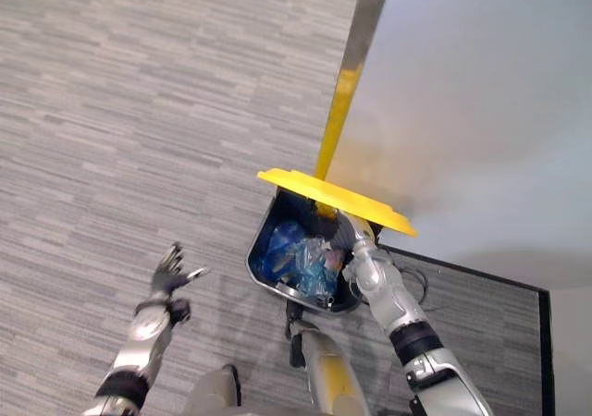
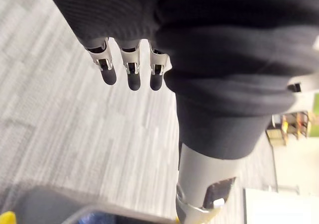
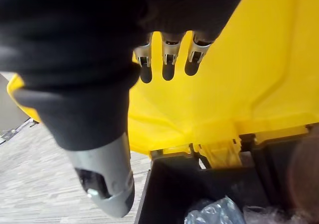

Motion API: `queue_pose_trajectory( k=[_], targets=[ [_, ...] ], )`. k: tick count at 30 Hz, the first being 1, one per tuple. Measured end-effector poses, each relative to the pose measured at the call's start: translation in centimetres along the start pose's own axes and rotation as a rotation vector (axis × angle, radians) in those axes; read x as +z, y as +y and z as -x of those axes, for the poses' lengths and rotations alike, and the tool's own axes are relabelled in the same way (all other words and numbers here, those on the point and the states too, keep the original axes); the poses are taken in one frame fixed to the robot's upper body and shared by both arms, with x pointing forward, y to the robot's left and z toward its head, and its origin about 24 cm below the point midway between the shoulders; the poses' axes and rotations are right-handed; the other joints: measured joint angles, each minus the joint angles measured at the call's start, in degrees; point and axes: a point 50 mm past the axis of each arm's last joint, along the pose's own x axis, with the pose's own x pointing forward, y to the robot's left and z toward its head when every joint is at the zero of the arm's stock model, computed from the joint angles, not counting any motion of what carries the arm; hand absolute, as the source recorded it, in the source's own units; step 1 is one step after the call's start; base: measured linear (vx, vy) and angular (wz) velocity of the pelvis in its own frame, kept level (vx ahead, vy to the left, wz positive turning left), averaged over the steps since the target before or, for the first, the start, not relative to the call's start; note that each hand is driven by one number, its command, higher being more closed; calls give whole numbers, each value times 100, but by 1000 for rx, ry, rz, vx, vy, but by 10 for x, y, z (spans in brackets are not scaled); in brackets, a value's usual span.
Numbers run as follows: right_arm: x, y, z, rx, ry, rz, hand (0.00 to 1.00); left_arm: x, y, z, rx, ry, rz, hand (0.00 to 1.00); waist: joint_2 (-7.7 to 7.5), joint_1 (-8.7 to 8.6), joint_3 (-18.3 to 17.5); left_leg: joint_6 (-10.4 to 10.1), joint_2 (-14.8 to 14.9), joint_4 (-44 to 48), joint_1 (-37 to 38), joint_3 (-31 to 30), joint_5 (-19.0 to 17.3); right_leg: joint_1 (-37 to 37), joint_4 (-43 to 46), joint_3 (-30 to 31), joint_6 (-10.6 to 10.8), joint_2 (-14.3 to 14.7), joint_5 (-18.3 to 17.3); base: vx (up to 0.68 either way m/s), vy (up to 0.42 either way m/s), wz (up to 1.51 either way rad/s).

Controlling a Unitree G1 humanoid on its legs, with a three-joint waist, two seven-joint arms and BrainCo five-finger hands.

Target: Gather rubbish on tea table into small bin, then transfer packed bag to large trash can.

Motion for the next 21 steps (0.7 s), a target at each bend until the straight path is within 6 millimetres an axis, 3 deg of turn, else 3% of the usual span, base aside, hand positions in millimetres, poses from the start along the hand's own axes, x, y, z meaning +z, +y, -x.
queue_pose_trajectory(
  k=[4, 9, 11, 12, 13, 14, 16, 18, 19, 20, 21],
  targets=[
    [-9, 9, 3, 52, 31, 9, 0, -49, 9, 17, 25, 203, 38, 0, 8, -3, -36, -42, -125, -105, 319, -147, 41, 193, 170, 11, 87, -56, -69, -33, -2, 3],
    [-25, 27, 10, 143, 91, 16, 0, -80, -3, 35, -24, 327, 41, 0, -116, -15, 40, 47, -592, -232, 793, -110, 195, 233, 852, 221, 339, -417, -326, -124, 54, -8],
    [-30, 35, 18, 171, 109, 12, 0, -86, -2, 39, -25, 353, 36, 0, -176, -32, 83, 51, -790, 34, 777, -141, 217, 356, 706, 355, 574, -475, -153, -241, 98, -23],
    [-36, 43, 28, 194, 123, 1, 0, -90, 0, 42, -23, 370, 31, 0, -76, -31, 111, 180, -663, 120, 653, -64, 330, 379, 625, 336, 920, -519, -129, -265, 34, -31],
    [-37, 46, 32, 205, 125, -12, 0, -92, 0, 43, -27, 375, 26, 0, -89, 9, 143, 183, -656, 120, 610, 54, 392, 178, 1096, 303, 839, -589, -259, -332, 26, -34],
    [-40, 54, 40, 240, 143, -39, 0, -97, 2, 46, -28, 403, 12, 0, -132, -39, 181, 193, -655, 115, 552, 117, 490, -139, 2497, 320, 373, -745, -637, -308, 11, -21],
    [-53, 73, 65, 294, 214, -98, 0, -104, 3, 51, -37, 445, -1, 0, -134, -36, 169, 123, -554, -9, 446, 112, 695, -171, 4128, 350, 199, -1119, -1043, -231, -19, -10],
    [-58, 94, 90, 350, 278, -162, 0, -108, 5, 54, -40, 457, -18, 0, -210, -16, 65, -14, -484, -321, 278, 100, 973, 229, 4503, 618, 326, -1455, -1333, -178, -181, -9],
    [-60, 101, 99, 360, 307, -195, 0, -109, 5, 56, -38, 461, -19, 0, -289, -15, -2, -94, -498, -426, 187, 113, 1075, 558, 4148, 785, 475, -1599, -1365, -57, -187, -11],
    [-62, 105, 105, 365, 327, -216, 0, -108, 7, 55, -30, 461, -16, 0, -359, -11, -55, -156, -511, -458, 113, 121, 1142, 823, 3518, 860, 905, -1675, -1676, -63, -306, -42],
    [-67, 108, 110, 369, 363, -233, 0, -108, 6, 55, -24, 459, -8, 0, -306, 12, -168, -254, -440, -722, -27, 261, 1335, 1098, 2454, 639, 869, -1565, -2115, -67, -199, -50]
  ],
)
